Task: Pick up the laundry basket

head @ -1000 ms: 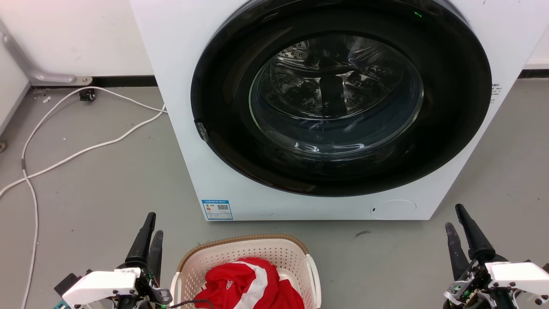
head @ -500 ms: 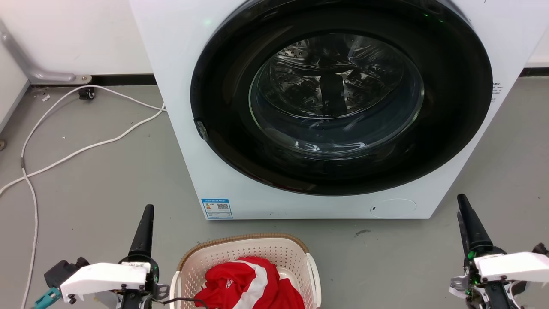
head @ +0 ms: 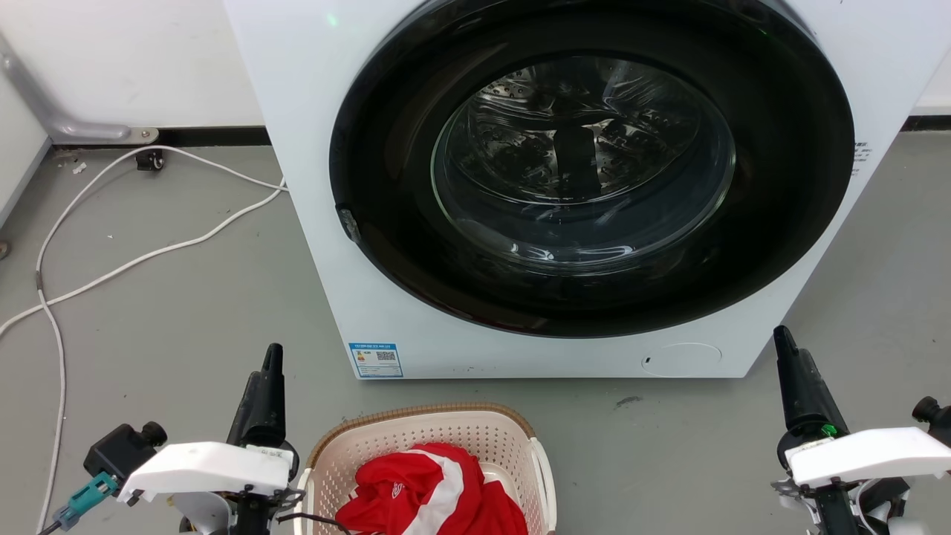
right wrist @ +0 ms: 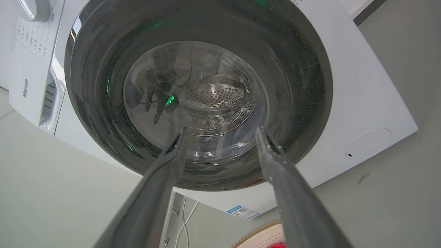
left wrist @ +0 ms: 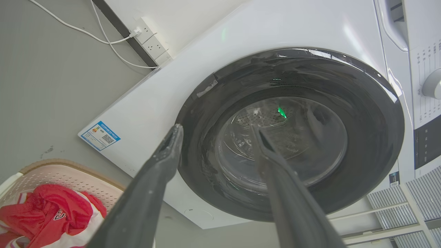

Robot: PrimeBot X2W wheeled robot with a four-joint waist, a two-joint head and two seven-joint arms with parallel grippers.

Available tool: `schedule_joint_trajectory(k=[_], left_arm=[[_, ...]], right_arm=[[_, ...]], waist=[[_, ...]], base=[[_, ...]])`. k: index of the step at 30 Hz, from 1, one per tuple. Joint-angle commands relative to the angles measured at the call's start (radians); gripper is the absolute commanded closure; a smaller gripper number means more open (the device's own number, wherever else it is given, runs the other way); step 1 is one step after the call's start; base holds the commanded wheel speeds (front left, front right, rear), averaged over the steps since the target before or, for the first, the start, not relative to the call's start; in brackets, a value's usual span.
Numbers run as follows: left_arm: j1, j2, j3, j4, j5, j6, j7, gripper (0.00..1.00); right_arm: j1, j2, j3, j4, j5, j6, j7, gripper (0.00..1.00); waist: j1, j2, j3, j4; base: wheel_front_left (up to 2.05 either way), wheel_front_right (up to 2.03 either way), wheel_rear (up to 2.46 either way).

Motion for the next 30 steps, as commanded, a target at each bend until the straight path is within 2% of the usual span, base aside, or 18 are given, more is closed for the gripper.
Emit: schedule_joint_trajectory(k=[1, 17, 18, 30], left_arm=[[-0.017, 0.004, -0.004, -0.02, 0.032, 0.004, -0.011, 0.0], [-0.005, 0.005, -0.019, -0.057, 0.256, 0.009, -0.066, 0.0], [0.0, 0.005, -0.021, -0.061, 0.295, 0.011, -0.075, 0.0], [0.009, 0.005, -0.032, -0.071, 0.444, 0.02, -0.111, 0.0]], right_arm=[[-0.003, -0.004, 0.002, -0.024, -0.035, 0.0, -0.01, 0.0], [0.016, -0.004, 0.02, -0.084, -0.305, 0.0, -0.065, 0.0], [0.02, -0.004, 0.021, -0.093, -0.344, 0.0, -0.075, 0.0], [0.037, -0.004, 0.021, -0.101, -0.509, 0.0, -0.11, 0.0]], waist=[[0.0, -0.0001, 0.0, 0.0], [0.0, -0.0001, -0.002, 0.001], [0.0, -0.0001, -0.002, 0.001], [0.0, -0.0001, -0.002, 0.001]], base=[[0.0, 0.0, 0.0], [0.0, 0.0, 0.0], [0.0, 0.0, 0.0], [0.0, 0.0, 0.0]])
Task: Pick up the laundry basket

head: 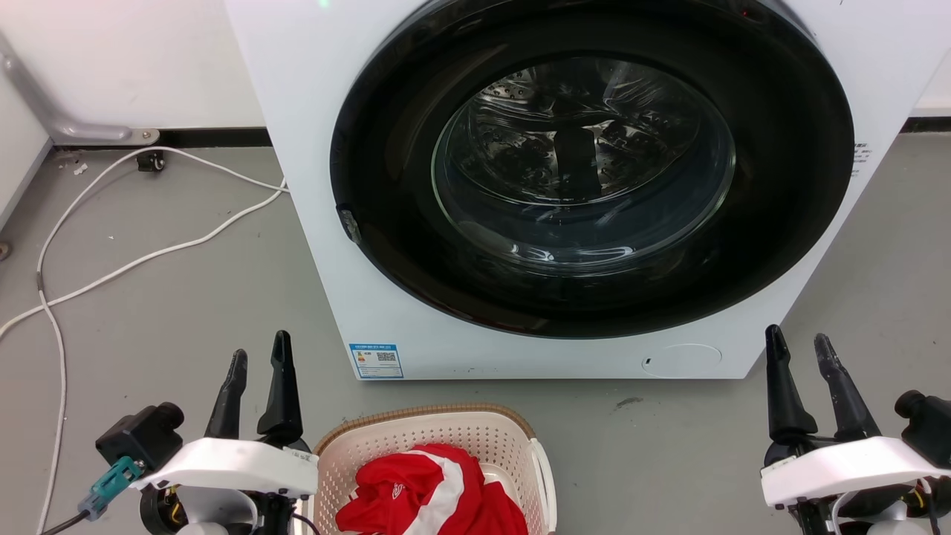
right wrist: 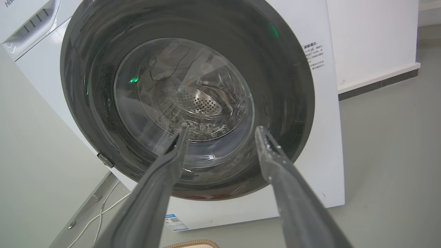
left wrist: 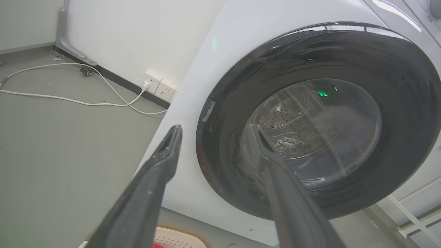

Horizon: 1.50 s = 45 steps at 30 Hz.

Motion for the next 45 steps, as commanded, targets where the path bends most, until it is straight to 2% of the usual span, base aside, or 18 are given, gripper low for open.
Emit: schedule_joint_trajectory(k=[1, 17, 45], left_arm=[[0.0, 0.004, -0.003, -0.015, 0.028, 0.005, -0.01, 0.0], [0.011, 0.004, -0.013, -0.024, 0.193, 0.011, -0.051, 0.0], [0.042, 0.005, -0.011, -0.023, 0.435, 0.01, -0.116, 0.0]], right_arm=[[-0.003, -0.004, 0.001, -0.013, -0.031, 0.0, -0.01, 0.0], [0.01, -0.004, 0.007, -0.03, -0.217, 0.0, -0.051, 0.0], [0.042, -0.004, -0.005, -0.054, -0.431, 0.0, -0.113, 0.0]], waist=[[0.0, 0.0, 0.0, 0.001], [0.0, 0.0, -0.001, 0.001], [0.0, 0.0, -0.007, 0.007]], base=[[0.0, 0.0, 0.0], [0.0, 0.0, 0.0], [0.0, 0.0, 0.0]])
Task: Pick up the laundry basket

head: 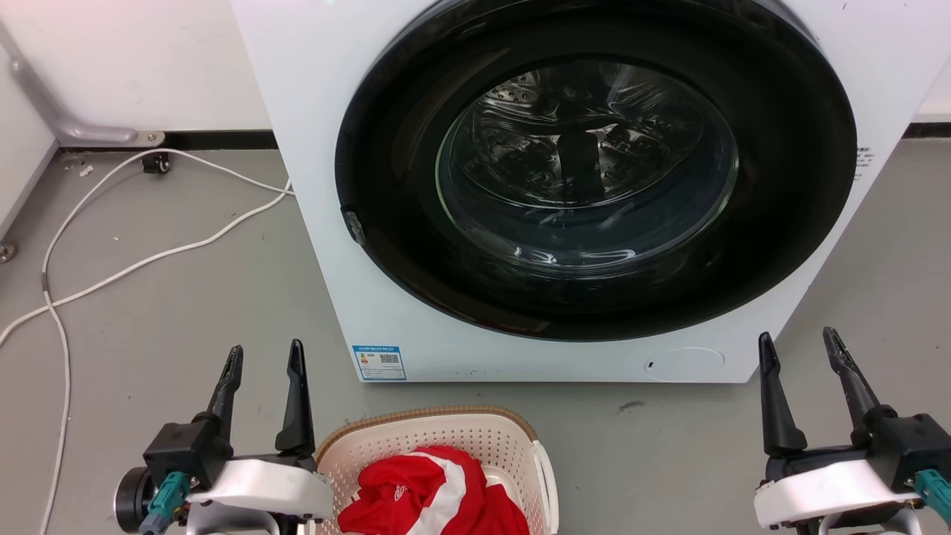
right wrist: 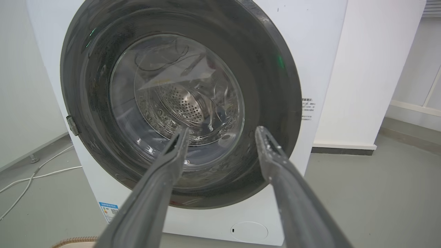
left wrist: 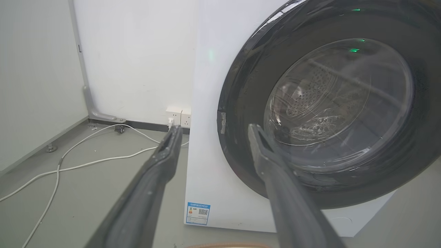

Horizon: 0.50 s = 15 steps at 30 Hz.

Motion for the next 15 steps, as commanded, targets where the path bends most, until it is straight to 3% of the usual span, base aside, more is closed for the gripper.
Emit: schedule_joint_trajectory(k=[1, 15], left_arm=[[0.01, 0.003, 0.001, -0.006, 0.021, 0.003, -0.01, 0.0], [0.021, 0.003, 0.002, 0.008, 0.105, 0.003, -0.034, 0.0]], right_arm=[[0.008, -0.003, 0.001, -0.008, -0.019, 0.0, -0.007, 0.0], [0.02, -0.003, 0.001, 0.01, -0.058, 0.0, -0.03, 0.0]], waist=[[-0.0001, 0.0, -0.001, 0.0], [-0.0001, 0.0, -0.007, 0.001]], base=[[0.0, 0.0, 0.0], [0.0, 0.0, 0.0]])
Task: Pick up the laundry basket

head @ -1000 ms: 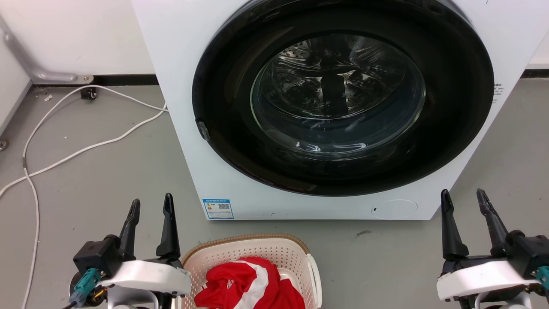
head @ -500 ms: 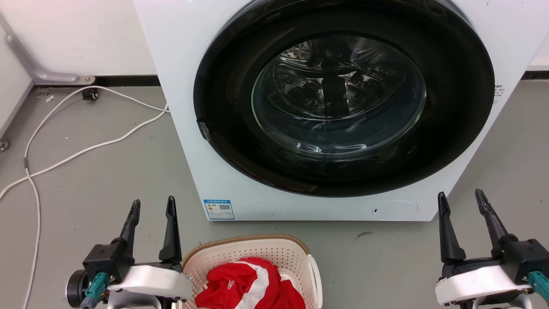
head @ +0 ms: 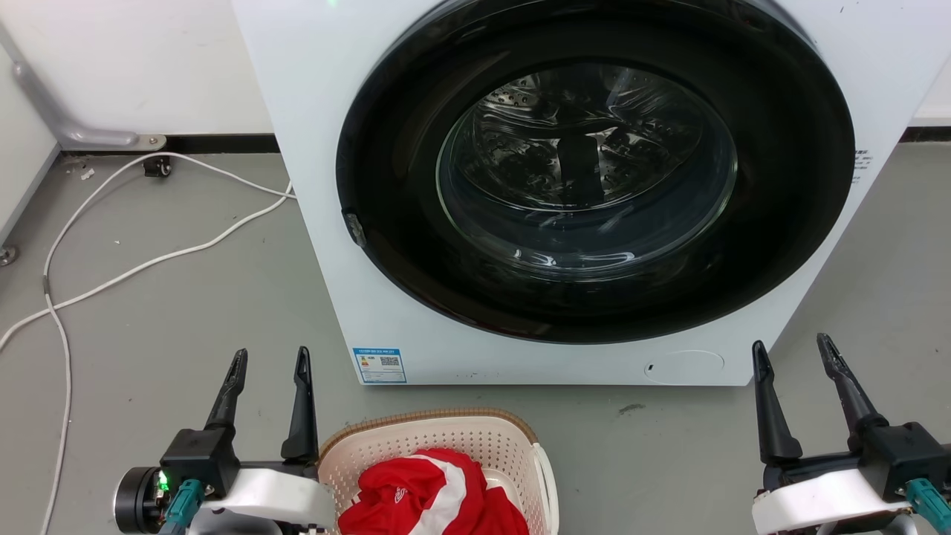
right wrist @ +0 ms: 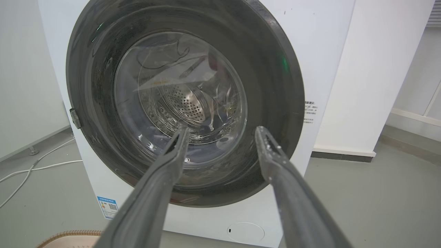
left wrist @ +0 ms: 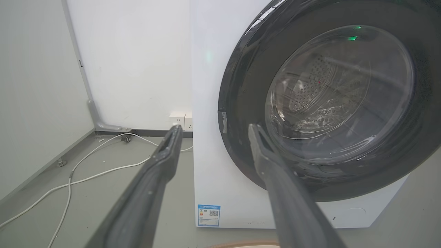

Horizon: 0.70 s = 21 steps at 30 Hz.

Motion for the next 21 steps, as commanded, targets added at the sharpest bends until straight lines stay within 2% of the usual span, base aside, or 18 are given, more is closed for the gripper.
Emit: schedule_joint_trajectory(k=[1, 21], left_arm=[[0.01, 0.003, 0.001, 0.002, 0.01, 0.002, -0.008, 0.0], [0.013, 0.002, 0.005, 0.013, 0.013, -0.003, -0.006, 0.0]], right_arm=[[0.009, -0.003, 0.0, 0.001, -0.012, 0.0, -0.006, 0.0], [0.005, -0.003, -0.005, 0.017, 0.044, 0.0, -0.005, 0.0]], waist=[[0.0, 0.0, 0.0, 0.0], [0.0, 0.0, 0.002, -0.002]], base=[[0.0, 0.0, 0.0], [0.0, 0.0, 0.0]])
